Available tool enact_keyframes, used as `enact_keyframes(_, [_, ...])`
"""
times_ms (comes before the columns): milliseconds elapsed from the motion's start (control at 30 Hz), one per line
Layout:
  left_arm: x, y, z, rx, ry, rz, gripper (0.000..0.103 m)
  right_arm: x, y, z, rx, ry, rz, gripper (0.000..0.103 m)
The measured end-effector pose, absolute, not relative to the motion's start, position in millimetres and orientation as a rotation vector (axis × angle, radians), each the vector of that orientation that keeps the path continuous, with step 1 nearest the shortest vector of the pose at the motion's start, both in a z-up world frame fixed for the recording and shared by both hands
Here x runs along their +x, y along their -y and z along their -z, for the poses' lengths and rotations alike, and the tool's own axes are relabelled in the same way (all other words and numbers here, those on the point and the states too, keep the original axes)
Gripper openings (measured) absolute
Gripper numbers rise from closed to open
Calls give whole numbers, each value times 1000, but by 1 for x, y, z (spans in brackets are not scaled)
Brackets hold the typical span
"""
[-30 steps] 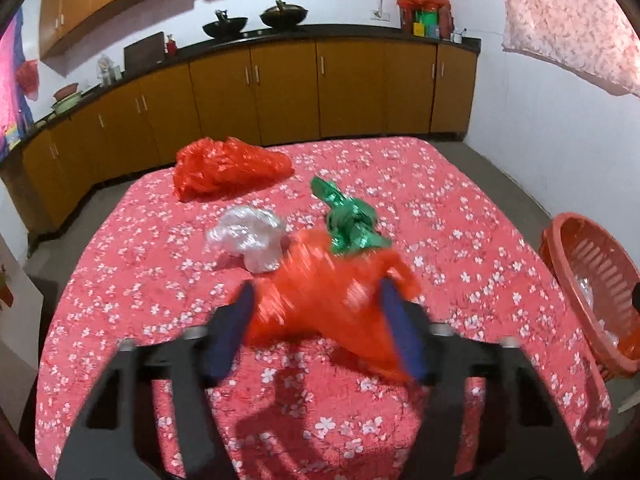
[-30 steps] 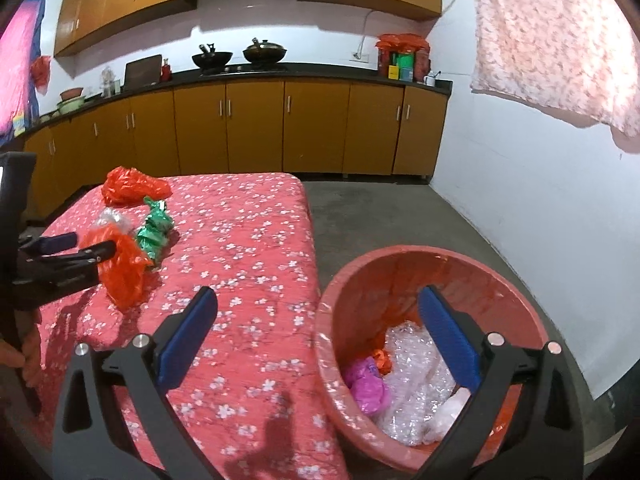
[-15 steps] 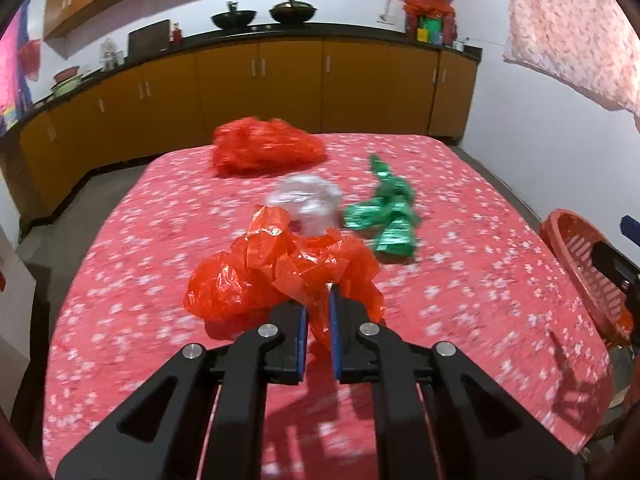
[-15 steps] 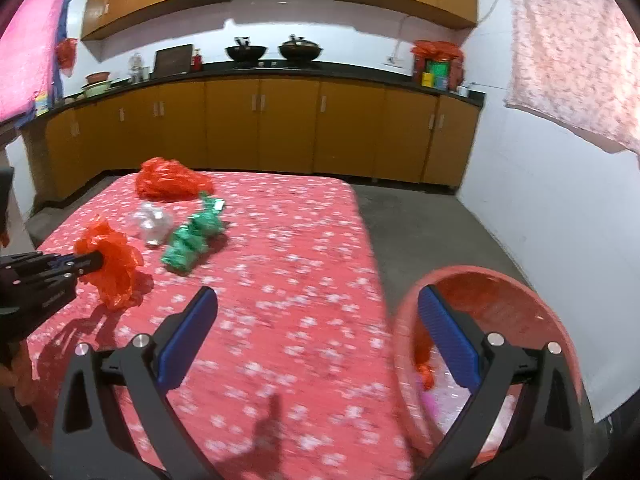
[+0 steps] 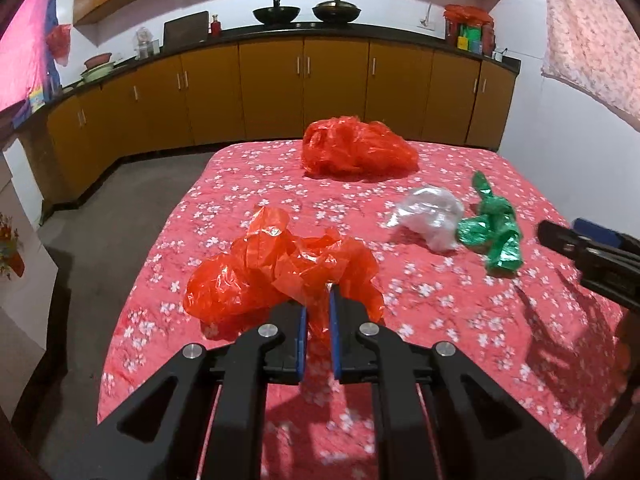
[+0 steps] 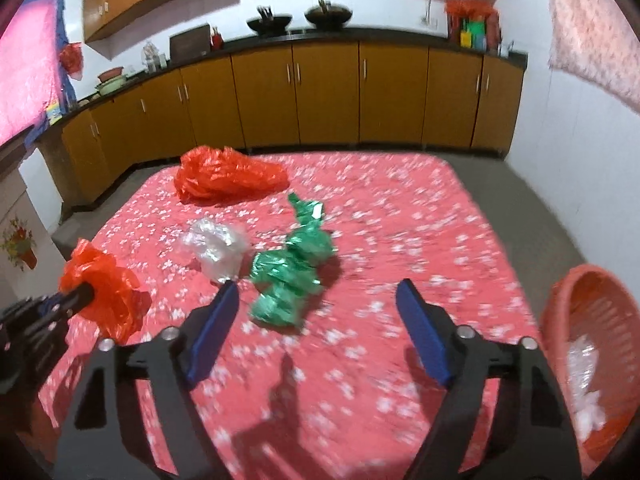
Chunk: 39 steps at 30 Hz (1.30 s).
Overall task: Collect trash
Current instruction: 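Grasp the red-orange bag with the left tool while the right tool grasps the green bag, then carry the red-orange bag and green bag over the orange basket with both tools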
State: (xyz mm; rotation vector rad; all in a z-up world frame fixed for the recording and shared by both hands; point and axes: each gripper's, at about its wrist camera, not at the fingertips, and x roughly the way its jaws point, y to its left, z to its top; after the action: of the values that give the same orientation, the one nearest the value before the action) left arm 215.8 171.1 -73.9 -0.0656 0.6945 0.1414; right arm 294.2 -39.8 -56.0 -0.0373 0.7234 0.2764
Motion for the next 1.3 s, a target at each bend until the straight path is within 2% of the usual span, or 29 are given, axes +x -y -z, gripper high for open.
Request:
enact_keyframes(267, [224,-180,78,-76,-709,-122,9,335,17,81,-34,-844,-205,67])
enact_keyframes(500, [224,-180,79,-83,-713,-110,9,342,13,96,-76,-899,-207,26])
enact_keyframes(633, [223,-179,78,-81,-713,-111,9,335,20,97,-83,-894,-202,16])
enact_keyframes(1300, [206,-144,47,-43,-657,-73,8,283,91,80,-57,-866,-140,14])
